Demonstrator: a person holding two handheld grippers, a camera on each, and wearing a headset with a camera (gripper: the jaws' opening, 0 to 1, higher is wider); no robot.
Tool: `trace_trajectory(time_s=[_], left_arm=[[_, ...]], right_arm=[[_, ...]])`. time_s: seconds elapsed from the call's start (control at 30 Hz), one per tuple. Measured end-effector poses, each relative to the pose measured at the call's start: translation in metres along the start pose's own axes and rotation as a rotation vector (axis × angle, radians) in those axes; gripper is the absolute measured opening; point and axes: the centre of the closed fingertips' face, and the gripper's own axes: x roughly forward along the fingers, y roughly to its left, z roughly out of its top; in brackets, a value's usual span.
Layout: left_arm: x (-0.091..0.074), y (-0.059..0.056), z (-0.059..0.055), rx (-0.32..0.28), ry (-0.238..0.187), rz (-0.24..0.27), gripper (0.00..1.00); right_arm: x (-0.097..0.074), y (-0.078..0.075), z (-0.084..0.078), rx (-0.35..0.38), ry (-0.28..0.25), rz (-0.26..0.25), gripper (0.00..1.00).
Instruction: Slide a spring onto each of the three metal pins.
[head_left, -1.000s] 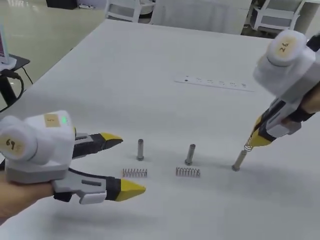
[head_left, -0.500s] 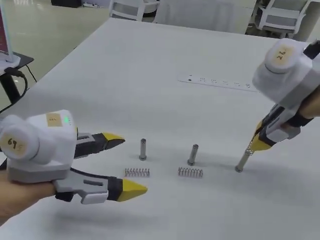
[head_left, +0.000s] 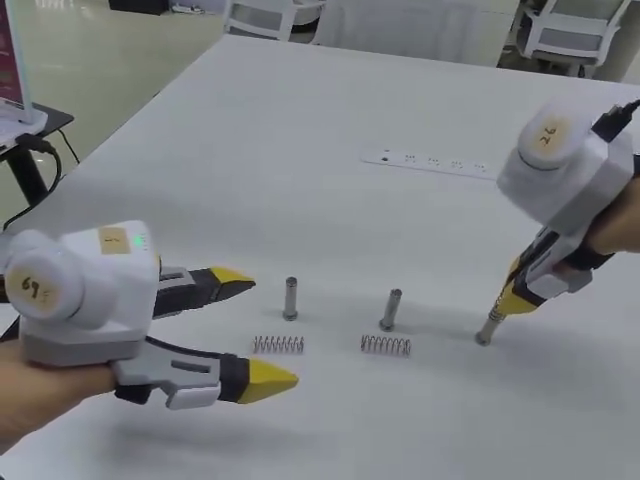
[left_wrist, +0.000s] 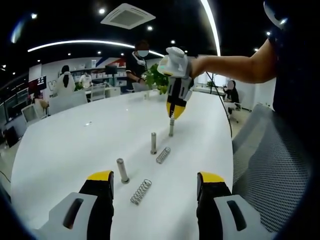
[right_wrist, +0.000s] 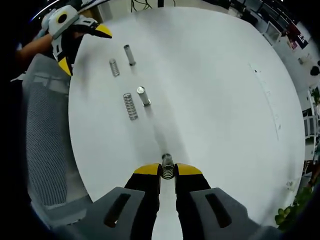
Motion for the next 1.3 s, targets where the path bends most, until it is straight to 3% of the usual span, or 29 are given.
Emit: trace_trajectory(time_s=[0.63, 1.0, 1.3], left_arm=[[0.000, 0.002, 0.000, 0.000, -0.002, 0.003, 0.62], [0.000, 0.002, -0.001, 0.001, -0.001, 0.000, 0.62], [0.000, 0.000, -0.002, 0.002, 0.001, -0.005, 0.62]], right_arm=[[0.032, 0.004, -0.005, 0.015, 0.023, 0.030, 0.09], [0.031, 0.005, -0.002, 0.008, 0.017, 0.029, 0.09], [0.028, 0.007, 0.003, -0.008, -0.009, 0.023, 0.17]])
